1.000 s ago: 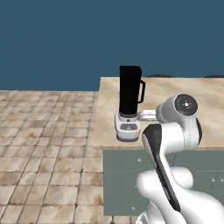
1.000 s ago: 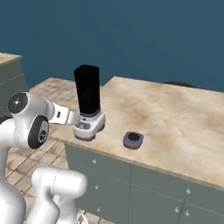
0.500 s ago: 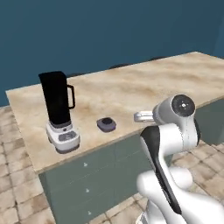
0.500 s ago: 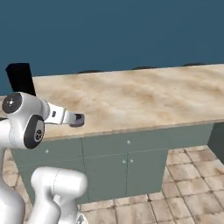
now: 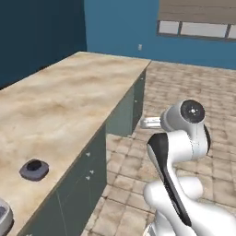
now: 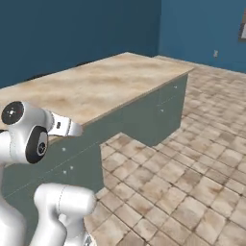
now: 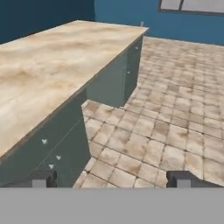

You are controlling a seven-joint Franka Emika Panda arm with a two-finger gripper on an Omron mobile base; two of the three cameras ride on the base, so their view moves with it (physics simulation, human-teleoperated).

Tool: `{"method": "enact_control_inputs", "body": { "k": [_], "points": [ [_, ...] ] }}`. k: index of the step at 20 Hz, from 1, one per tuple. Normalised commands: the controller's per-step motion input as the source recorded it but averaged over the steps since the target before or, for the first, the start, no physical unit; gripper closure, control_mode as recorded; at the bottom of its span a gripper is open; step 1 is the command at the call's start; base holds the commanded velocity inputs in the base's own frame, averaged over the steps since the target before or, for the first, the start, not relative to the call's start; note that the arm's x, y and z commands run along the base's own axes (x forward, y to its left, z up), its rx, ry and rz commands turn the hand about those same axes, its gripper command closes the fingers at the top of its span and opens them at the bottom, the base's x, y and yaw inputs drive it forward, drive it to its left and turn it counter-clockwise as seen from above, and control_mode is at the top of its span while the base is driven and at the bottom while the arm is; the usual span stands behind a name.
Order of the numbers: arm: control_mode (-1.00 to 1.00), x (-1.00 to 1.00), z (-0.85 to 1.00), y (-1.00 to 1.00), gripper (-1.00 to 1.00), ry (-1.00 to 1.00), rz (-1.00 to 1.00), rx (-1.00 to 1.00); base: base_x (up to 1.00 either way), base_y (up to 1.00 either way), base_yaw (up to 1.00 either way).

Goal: Grab the lemon and lime from the fridge, place them in the blender, close the lid, and turn on the blender to create a marinade.

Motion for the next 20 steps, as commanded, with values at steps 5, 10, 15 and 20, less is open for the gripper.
{"method": "enact_control_inputs", "body": {
  "k": [5, 10, 15, 20],
  "points": [
    [1.0, 0.0, 0.0, 0.0, -1.0, 0.0, 0.0, 0.0, 0.0, 0.0, -1.0],
    [1.0, 0.0, 0.0, 0.0, -1.0, 0.0, 0.0, 0.0, 0.0, 0.0, -1.0],
    [1.0, 0.0, 0.0, 0.0, -1.0, 0.0, 0.0, 0.0, 0.03, -0.01, -0.98],
    [1.0, 0.0, 0.0, 0.0, -1.0, 0.0, 0.0, 0.0, 0.85, 0.21, -0.63]
  ]
}}
